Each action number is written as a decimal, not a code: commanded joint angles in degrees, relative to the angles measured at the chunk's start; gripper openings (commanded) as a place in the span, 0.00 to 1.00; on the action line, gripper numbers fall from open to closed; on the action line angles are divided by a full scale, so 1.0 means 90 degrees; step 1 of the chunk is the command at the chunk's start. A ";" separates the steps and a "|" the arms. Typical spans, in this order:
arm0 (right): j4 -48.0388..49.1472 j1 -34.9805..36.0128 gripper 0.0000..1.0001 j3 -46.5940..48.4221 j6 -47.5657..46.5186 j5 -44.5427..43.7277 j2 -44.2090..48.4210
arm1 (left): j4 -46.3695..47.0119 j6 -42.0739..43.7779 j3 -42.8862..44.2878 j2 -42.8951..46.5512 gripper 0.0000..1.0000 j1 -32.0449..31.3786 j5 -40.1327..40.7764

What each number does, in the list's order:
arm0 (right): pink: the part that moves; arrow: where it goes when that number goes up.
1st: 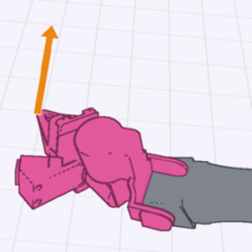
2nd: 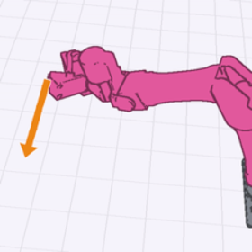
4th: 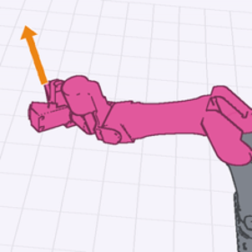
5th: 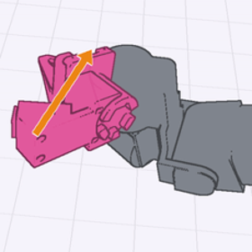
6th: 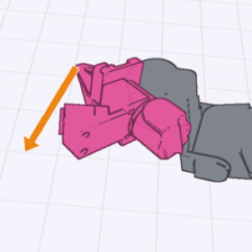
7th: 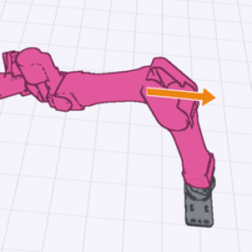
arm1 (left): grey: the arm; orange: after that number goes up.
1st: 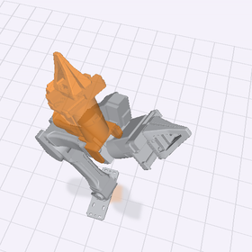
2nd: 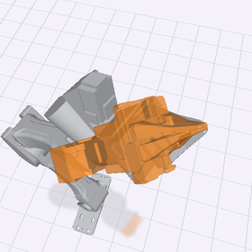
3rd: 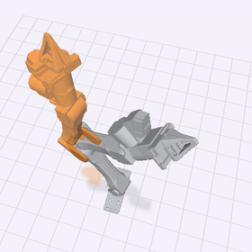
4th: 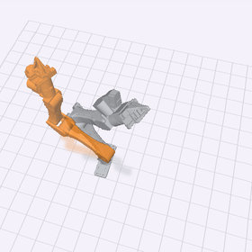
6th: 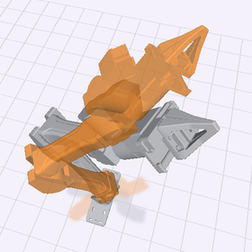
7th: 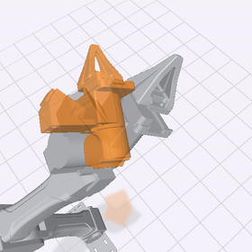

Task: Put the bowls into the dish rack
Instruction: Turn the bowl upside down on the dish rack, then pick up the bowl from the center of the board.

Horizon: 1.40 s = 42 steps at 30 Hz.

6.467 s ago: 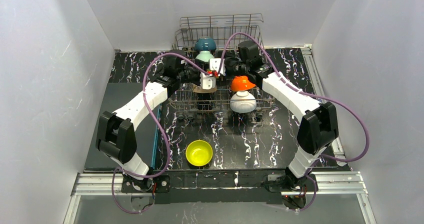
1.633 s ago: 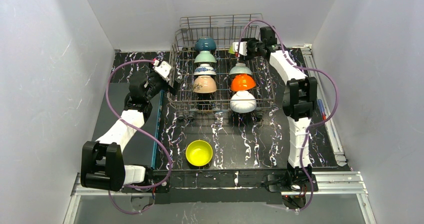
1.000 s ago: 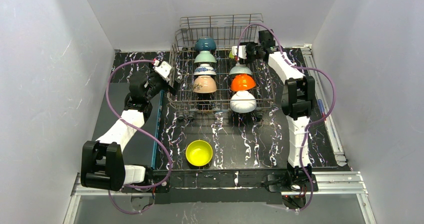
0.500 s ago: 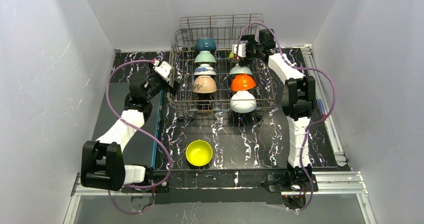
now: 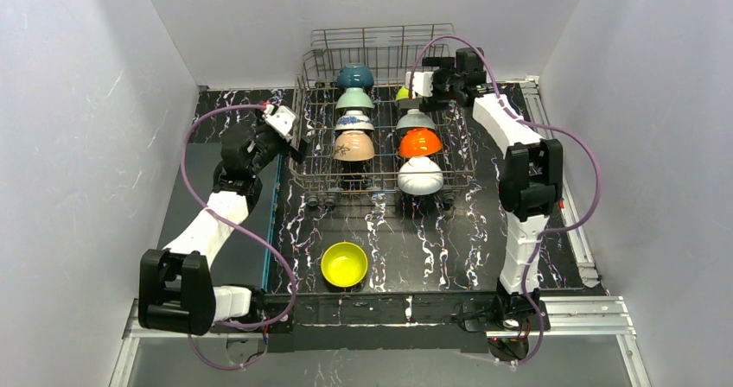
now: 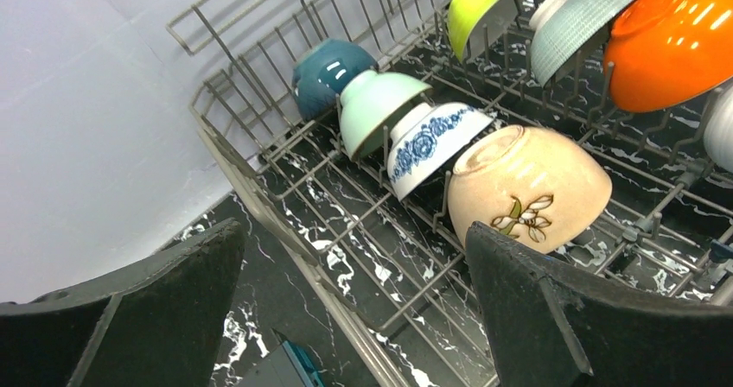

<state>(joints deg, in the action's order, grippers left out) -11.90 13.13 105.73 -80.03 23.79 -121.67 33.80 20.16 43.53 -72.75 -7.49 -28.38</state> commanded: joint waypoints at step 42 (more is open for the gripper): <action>0.2455 -0.0030 0.99 -0.4498 1.0916 -0.0278 0.4649 | -0.6673 -0.2705 -0.0345 0.2126 0.97 -0.5024 0.1791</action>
<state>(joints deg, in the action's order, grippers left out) 9.87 13.13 62.78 16.21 20.12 -79.40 -12.12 3.18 35.53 -50.89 -47.37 -28.69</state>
